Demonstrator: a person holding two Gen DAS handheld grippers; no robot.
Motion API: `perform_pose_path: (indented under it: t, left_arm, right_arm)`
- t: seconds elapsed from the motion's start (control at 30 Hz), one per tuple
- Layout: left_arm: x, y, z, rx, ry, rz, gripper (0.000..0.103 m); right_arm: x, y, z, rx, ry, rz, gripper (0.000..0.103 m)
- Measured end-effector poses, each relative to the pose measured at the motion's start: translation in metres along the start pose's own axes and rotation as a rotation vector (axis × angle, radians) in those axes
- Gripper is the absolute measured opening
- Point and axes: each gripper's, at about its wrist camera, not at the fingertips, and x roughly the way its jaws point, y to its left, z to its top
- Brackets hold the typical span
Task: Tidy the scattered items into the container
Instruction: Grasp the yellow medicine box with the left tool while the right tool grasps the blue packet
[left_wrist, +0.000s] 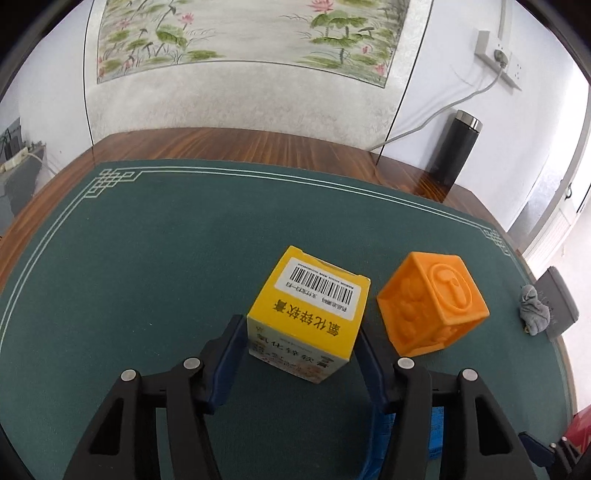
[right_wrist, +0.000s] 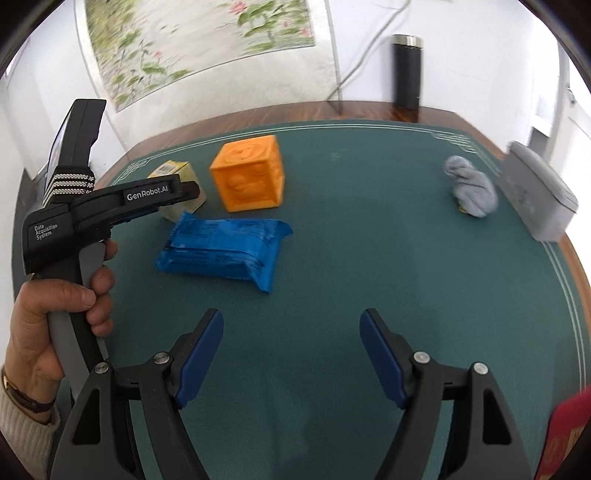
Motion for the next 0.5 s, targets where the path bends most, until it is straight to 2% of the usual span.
perform_pose_path:
  t: [0.23,0.27,0.5]
  left_arm:
    - [-0.011,0.023,0.013,-0.065,-0.002,-0.051,0.059]
    - [-0.013,0.025,0.014,-0.071,-0.007,-0.052,0.059]
    - [-0.014,0.047,0.026,-0.124,-0.007,-0.074,0.059]
  right_arm:
    - [0.021,0.015,0.014,0.064,0.052,0.146,0.08]
    - [0.023,0.018,0.017,0.062,0.048,0.141,0.083]
    - [0.046,0.035,0.041,0.044,0.028,0.104,0.083]
